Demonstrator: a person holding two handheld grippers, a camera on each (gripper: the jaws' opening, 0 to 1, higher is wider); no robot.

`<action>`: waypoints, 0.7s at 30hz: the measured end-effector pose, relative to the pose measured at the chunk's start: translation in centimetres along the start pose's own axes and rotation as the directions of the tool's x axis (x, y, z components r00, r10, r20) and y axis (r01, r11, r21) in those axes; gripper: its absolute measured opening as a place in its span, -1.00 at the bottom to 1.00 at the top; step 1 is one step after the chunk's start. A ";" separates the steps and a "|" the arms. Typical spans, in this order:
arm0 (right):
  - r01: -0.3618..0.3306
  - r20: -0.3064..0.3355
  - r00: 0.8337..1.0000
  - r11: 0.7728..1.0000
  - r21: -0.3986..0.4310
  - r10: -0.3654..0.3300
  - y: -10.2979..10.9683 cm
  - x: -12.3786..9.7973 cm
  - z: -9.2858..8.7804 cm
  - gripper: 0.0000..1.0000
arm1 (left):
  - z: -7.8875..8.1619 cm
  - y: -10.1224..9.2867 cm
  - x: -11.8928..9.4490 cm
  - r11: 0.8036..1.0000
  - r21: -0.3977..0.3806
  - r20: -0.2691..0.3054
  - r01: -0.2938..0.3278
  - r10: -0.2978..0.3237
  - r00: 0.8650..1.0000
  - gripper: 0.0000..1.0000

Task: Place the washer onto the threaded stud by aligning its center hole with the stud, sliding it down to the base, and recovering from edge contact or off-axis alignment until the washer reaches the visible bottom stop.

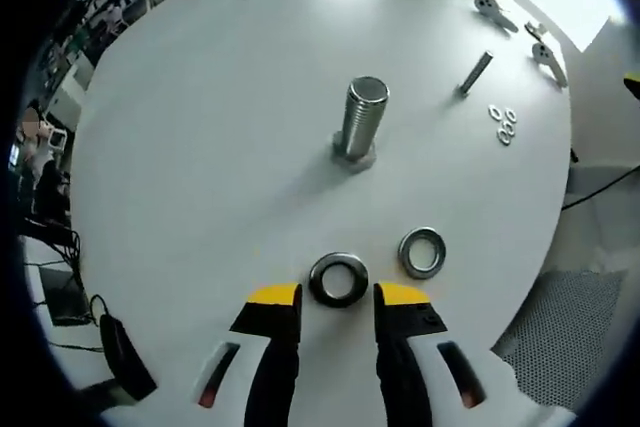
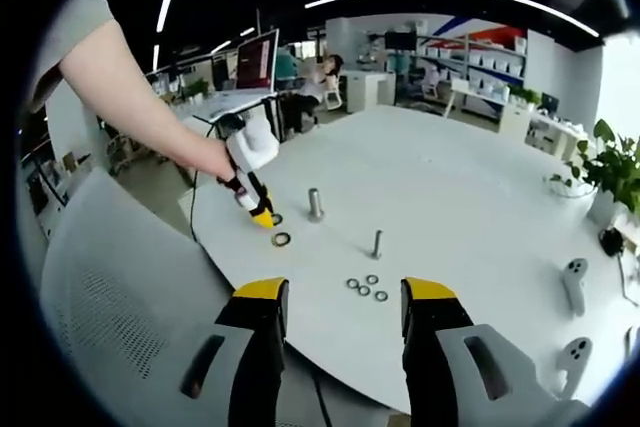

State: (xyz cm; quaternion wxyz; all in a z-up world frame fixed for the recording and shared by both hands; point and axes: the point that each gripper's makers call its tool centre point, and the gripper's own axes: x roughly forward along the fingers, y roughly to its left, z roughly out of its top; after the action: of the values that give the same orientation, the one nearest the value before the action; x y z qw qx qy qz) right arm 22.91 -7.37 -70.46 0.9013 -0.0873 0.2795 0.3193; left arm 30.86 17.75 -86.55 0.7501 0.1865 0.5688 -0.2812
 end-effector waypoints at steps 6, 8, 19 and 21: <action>-0.003 0.002 1.000 1.000 0.002 0.003 0.0 0.0 0.0 -0.07 | 0.4 0.5 0.4 0.995 0.099 -0.050 -0.006 0.011 0.999 -0.48; -0.004 0.001 1.000 1.000 0.005 0.004 0.0 0.0 0.0 -0.07 | 0.6 0.8 0.6 0.997 0.079 -0.038 -0.009 0.012 0.999 -0.48; 0.003 0.004 1.000 1.000 0.005 -0.003 -0.2 0.0 0.0 -0.07 | 0.5 0.5 0.7 0.977 0.211 -0.135 0.015 0.014 0.991 -0.57; 0.005 0.007 1.000 1.000 0.008 -0.005 -0.2 0.0 0.1 -0.07 | 0.6 0.7 0.9 0.977 0.213 -0.161 0.016 0.019 0.987 -0.57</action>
State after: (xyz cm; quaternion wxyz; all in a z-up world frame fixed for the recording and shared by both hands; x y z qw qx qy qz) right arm 23.07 -7.54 -70.38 0.9034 -0.0831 0.2774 0.3162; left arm 31.89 17.71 -87.31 0.6771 0.2886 0.5944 -0.3238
